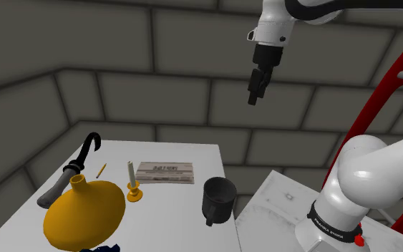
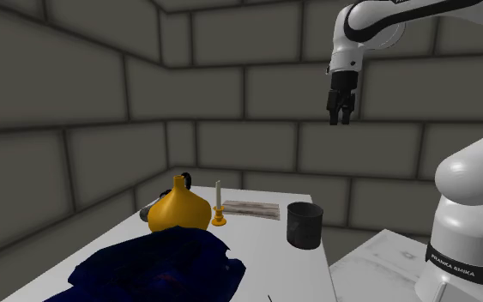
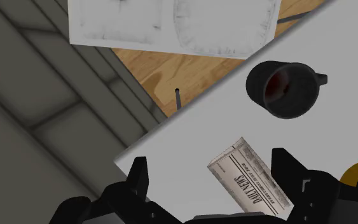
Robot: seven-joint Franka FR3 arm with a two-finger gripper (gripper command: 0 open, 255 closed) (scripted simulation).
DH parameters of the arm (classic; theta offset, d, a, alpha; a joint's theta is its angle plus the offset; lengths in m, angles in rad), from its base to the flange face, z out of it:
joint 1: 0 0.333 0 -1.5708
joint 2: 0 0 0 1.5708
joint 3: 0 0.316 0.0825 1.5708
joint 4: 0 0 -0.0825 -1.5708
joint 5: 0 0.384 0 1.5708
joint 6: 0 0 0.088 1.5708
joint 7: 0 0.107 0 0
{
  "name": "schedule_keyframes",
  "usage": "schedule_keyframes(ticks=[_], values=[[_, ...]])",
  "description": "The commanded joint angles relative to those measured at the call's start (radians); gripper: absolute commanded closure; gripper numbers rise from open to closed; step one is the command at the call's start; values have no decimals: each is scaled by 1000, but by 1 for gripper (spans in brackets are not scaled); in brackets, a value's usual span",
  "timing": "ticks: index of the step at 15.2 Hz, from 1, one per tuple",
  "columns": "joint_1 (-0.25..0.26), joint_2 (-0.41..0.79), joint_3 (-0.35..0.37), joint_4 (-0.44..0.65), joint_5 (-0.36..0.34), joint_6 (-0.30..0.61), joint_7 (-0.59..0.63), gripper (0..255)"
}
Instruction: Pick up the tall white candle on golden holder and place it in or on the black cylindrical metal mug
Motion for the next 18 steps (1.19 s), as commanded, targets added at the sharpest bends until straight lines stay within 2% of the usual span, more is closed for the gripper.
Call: schedule_keyframes(ticks=[1, 9, 14, 18], values=[[0, 0, 0, 0, 0, 0, 0, 0], [48, 54, 146, -139, 84, 301, 134, 0], [66, 149, 248, -175, 113, 500, 223, 0], [63, 255, 337, -173, 108, 658, 306, 0]])
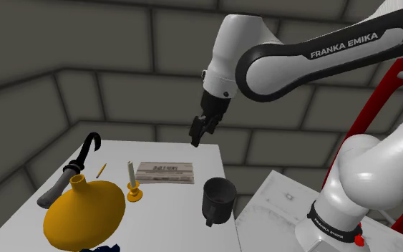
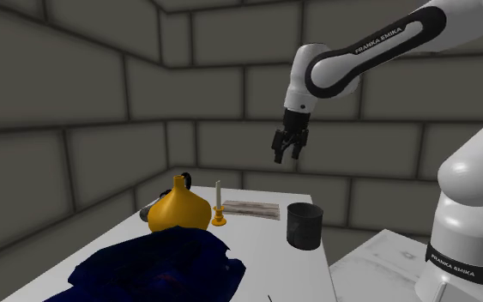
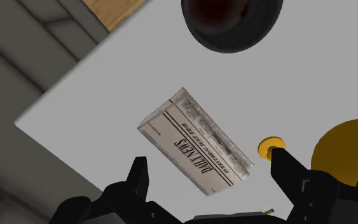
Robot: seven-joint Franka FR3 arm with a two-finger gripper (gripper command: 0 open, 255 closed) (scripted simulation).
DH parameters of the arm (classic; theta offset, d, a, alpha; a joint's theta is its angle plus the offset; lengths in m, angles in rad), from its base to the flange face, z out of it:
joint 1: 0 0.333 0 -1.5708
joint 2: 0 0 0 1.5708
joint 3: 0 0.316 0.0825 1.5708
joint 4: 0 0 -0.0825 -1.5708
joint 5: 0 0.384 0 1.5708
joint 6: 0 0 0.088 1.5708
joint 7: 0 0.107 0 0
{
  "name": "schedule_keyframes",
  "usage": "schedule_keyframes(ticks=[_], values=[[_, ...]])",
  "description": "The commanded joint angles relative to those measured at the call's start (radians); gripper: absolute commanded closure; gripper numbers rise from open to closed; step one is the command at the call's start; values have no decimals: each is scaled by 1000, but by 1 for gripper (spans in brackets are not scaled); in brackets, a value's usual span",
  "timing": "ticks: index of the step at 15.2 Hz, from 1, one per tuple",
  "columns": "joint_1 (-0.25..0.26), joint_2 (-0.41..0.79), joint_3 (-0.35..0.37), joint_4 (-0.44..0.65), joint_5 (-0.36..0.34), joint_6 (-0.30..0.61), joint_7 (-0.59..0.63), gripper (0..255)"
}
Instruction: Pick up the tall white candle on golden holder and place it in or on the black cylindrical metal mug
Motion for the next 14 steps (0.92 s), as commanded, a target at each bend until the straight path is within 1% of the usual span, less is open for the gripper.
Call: schedule_keyframes(ticks=[1, 3, 5, 7, 8, 10, 11, 13, 14], values=[[-6, 61, 49, 2, -9, 89, 48, 0], [-20, 125, 99, 16, -33, 164, 101, 0], [-42, 194, 152, 37, -74, 234, 163, 0], [-74, 268, 210, 65, -136, 299, 239, 0], [-93, 307, 240, 82, -178, 329, 284, 0], [-137, 390, 302, 121, -288, 379, 391, 0], [-159, 435, 332, 145, -358, 398, 455, 0], [-188, 533, 375, 201, -529, 420, 602, 0], [-189, 585, 383, 233, -622, 421, 679, 0]])
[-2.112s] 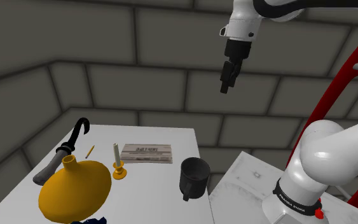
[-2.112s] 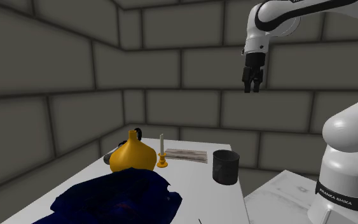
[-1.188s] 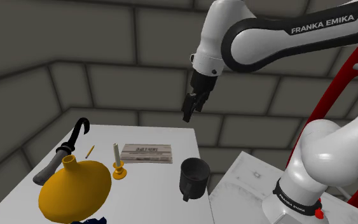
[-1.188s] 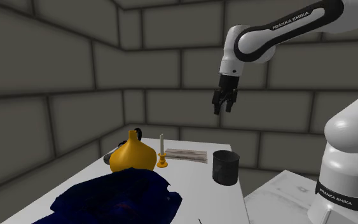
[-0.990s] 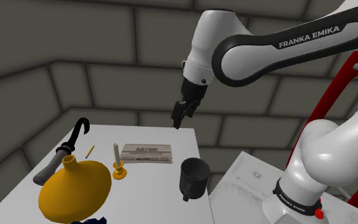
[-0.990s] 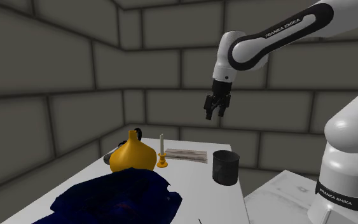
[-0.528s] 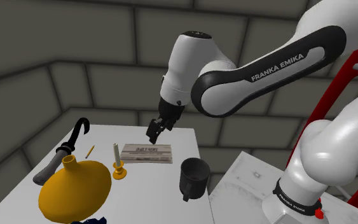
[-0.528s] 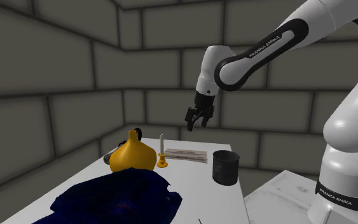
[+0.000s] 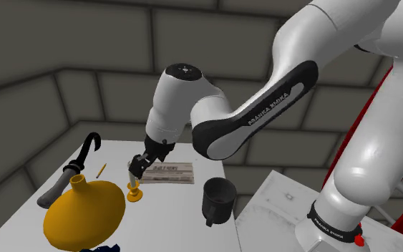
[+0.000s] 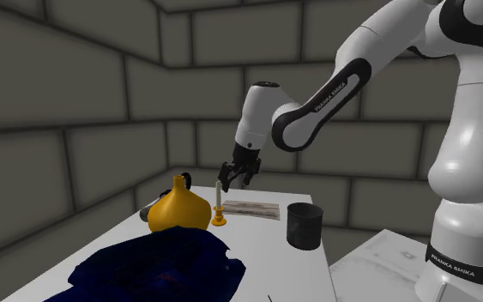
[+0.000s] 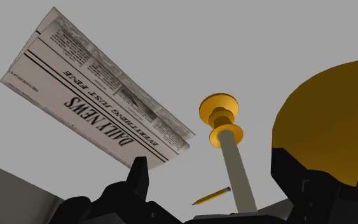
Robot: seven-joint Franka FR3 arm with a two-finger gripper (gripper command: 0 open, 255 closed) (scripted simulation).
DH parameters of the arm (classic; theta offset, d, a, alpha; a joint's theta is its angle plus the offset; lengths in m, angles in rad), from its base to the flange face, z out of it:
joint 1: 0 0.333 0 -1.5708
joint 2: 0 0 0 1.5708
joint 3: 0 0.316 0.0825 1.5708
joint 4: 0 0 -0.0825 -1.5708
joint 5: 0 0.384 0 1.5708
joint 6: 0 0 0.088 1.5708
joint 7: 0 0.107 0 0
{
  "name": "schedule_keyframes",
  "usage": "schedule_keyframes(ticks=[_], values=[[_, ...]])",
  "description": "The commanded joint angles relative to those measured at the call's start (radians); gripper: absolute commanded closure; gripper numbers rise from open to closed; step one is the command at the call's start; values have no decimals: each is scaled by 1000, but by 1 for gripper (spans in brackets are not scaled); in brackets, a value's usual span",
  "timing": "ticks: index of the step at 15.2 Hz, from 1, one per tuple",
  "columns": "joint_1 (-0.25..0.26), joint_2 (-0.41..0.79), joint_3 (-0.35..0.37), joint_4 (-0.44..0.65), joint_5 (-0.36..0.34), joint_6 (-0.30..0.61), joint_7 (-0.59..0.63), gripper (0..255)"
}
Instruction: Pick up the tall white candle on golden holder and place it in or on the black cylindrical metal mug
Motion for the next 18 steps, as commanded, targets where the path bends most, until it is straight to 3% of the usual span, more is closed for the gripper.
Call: schedule_keyframes(ticks=[1, 2, 3, 10, 18], values=[[7, 96, 12, 63, -183, 2, 156, 0], [28, 146, 1, 100, -266, -5, 224, 0], [47, 170, -12, 119, -303, -9, 254, 0], [96, 281, -79, 164, -447, 13, 349, 0], [102, 289, -87, 168, -456, 15, 355, 0]])
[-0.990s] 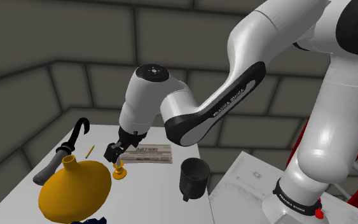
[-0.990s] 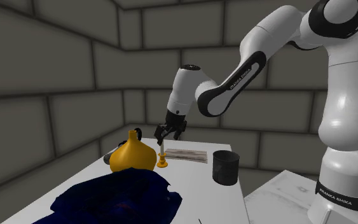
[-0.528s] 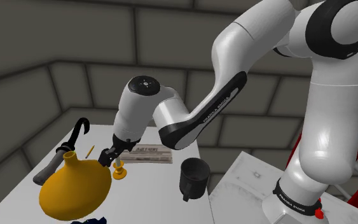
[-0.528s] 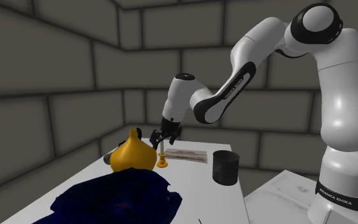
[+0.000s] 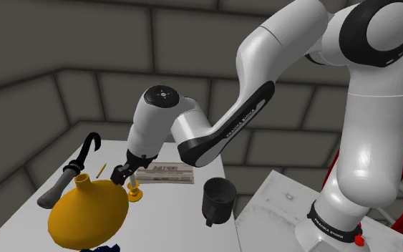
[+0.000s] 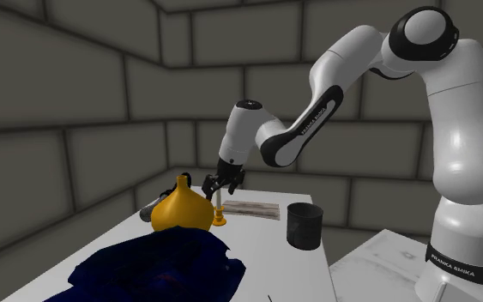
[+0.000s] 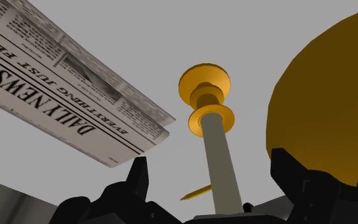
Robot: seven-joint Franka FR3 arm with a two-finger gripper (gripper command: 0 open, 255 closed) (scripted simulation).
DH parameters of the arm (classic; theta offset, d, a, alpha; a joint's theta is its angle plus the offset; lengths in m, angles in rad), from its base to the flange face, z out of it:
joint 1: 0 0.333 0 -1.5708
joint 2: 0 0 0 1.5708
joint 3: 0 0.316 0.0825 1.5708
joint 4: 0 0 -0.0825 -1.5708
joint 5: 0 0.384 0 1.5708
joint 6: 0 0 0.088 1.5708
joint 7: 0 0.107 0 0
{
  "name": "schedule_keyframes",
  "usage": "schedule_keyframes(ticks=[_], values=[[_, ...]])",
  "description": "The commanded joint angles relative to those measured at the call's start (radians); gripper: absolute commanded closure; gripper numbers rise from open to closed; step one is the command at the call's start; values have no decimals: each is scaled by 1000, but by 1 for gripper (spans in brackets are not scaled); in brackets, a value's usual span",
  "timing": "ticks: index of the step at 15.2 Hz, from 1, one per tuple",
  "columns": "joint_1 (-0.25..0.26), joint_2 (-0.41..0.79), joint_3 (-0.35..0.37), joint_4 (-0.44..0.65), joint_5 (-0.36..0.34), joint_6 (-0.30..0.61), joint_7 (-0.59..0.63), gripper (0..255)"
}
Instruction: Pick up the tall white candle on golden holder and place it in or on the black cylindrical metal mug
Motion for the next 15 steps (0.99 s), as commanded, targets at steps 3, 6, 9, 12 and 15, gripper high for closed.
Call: schedule_keyframes(ticks=[3, 6, 9, 12, 15], values=[[15, 26, 1, -1, -13, -1, 9, 255], [8, 7, 6, -22, -5, 7, 7, 255], [8, 15, 0, -19, -14, 11, 10, 255], [-4, -6, 21, -10, 35, -10, -31, 255], [-23, -37, 45, -8, 92, -29, -77, 255]])
